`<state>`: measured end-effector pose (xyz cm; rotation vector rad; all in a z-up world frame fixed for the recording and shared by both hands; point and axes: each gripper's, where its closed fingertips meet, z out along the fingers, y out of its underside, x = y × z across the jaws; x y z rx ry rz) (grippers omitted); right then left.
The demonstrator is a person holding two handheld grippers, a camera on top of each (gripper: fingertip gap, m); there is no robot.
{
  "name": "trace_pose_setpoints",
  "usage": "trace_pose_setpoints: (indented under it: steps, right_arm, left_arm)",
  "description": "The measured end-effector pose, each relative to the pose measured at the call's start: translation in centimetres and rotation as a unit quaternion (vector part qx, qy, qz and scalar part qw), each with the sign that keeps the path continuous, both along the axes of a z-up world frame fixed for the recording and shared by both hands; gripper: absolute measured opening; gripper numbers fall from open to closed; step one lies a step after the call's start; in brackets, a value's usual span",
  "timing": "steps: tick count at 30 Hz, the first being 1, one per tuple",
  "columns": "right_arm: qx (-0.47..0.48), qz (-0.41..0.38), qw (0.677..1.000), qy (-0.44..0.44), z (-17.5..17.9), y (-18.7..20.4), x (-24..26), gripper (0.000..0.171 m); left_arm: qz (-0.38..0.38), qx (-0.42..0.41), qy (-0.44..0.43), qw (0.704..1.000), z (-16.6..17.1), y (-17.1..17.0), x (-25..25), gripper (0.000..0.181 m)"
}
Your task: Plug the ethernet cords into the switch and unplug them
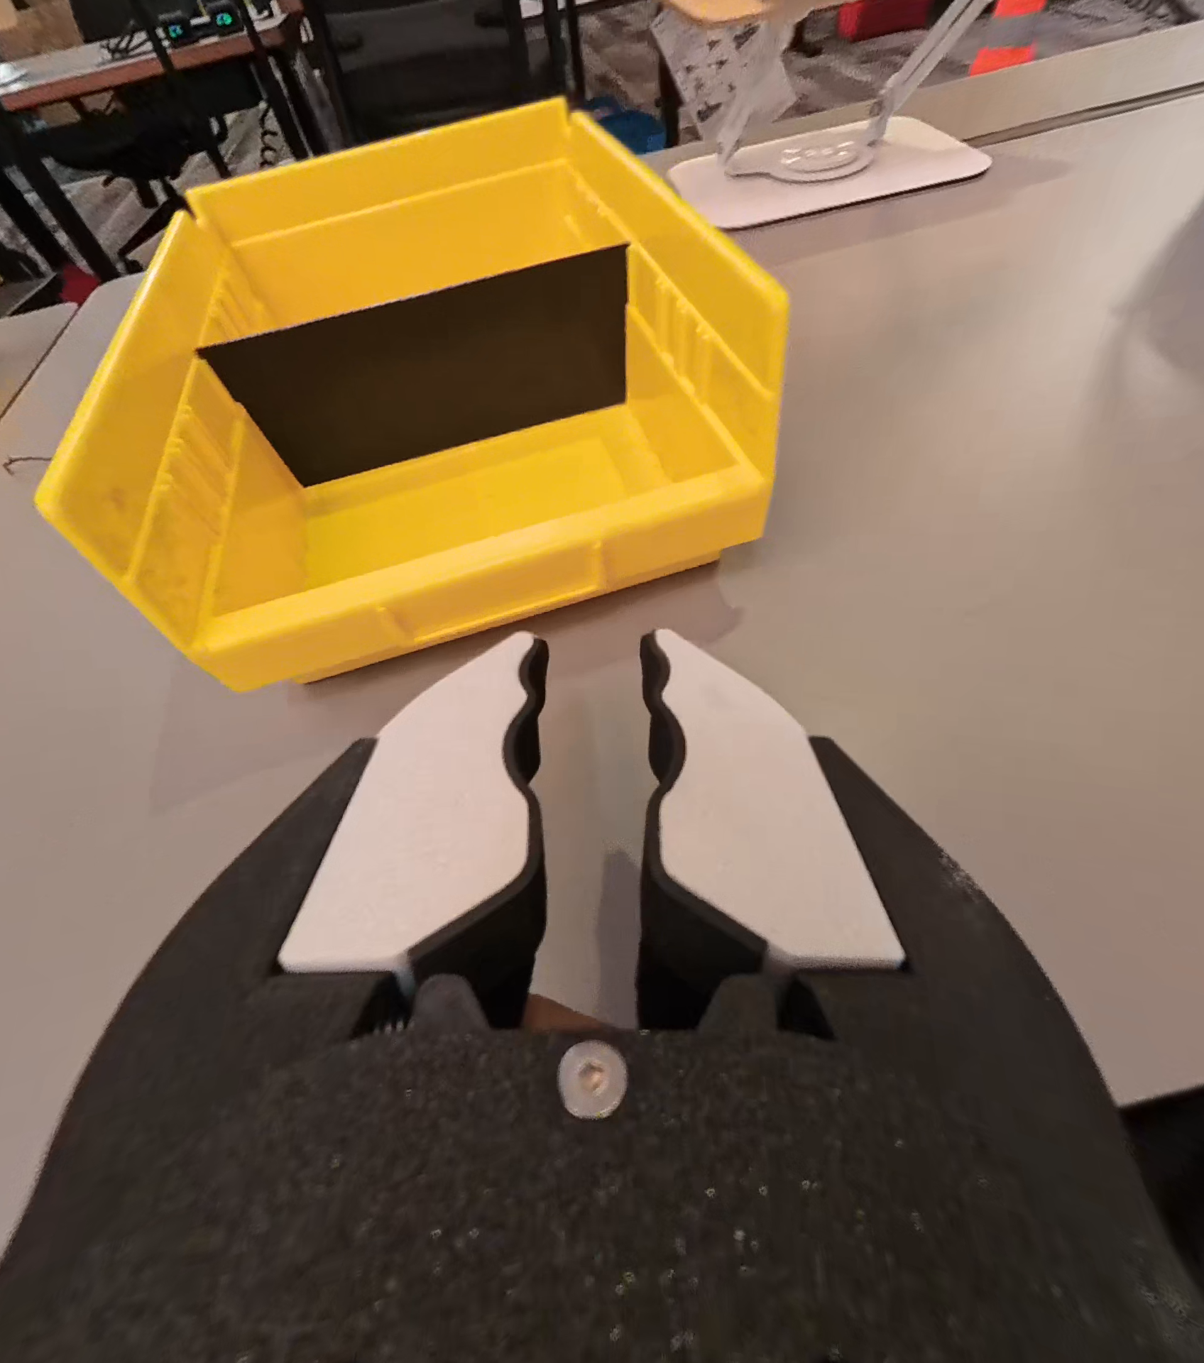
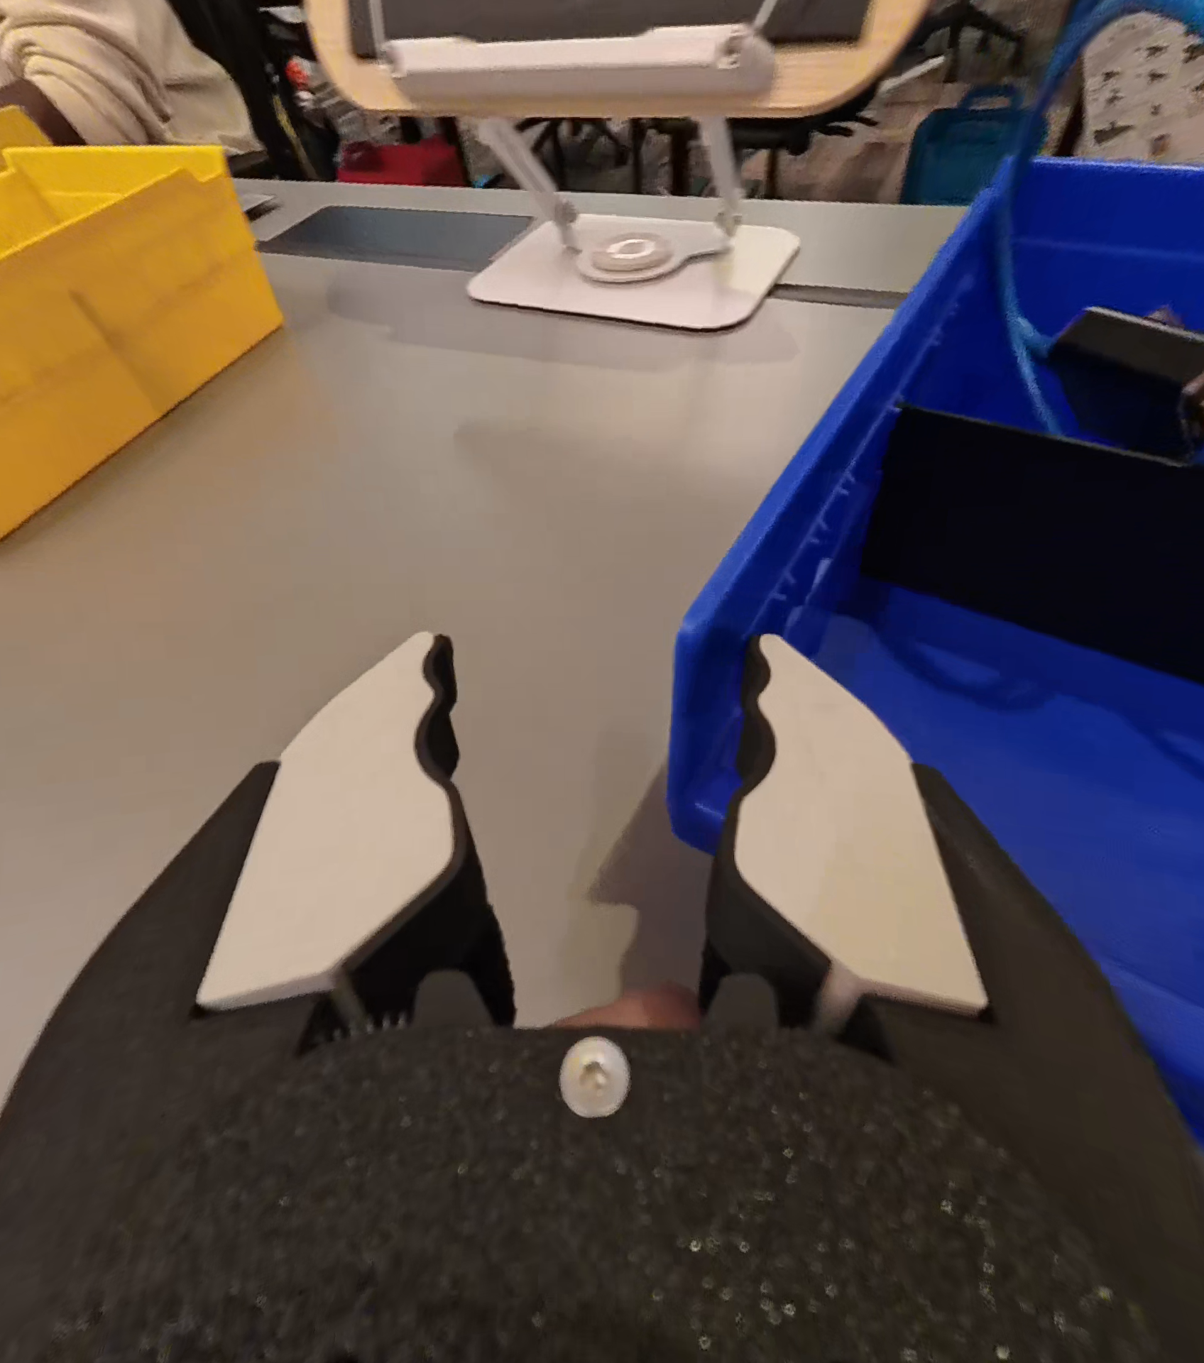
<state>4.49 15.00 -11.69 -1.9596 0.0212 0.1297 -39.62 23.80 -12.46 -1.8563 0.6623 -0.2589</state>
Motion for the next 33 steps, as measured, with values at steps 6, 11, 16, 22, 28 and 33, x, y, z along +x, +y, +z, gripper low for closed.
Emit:
trace_pose_setpoints:
  steps: [6, 11, 16, 22, 28, 33]
  right_arm:
    - [0.011, 0.120, 0.993, -0.020, 0.5, -1.1, -6.8, 0.053]
    - [0.122, -0.009, 0.991, -0.052, 5.4, -3.6, -3.7, 0.061]
    - [0.145, -0.285, 0.945, -0.065, 6.2, -9.9, 6.5, 0.056]
    - [0.025, -0.368, 0.929, -0.025, 0.5, -12.9, 11.4, 0.055]
    - [-0.040, -0.344, 0.937, 0.039, -3.0, -11.8, 10.9, 0.006]
    - [-0.055, -0.338, 0.940, -0.013, -2.1, -11.1, 8.5, 0.005]
  left_arm:
    - [-0.072, -0.017, -0.045, 0.996, 0.9, -3.7, 6.0, 0.032]
    - [-0.202, -0.004, -0.075, 0.977, 2.9, -8.5, 17.6, 0.043]
    - [-0.270, -0.005, -0.051, 0.962, 4.0, -9.9, 30.0, 0.049]
    - [-0.265, -0.101, -0.032, 0.958, 0.9, -8.5, 40.3, 0.055]
    - [-0.205, -0.135, -0.013, 0.969, -0.8, -6.8, 42.2, 0.019]
    - [-0.174, -0.102, -0.011, 0.979, 0.1, -6.0, 39.0, 0.004]
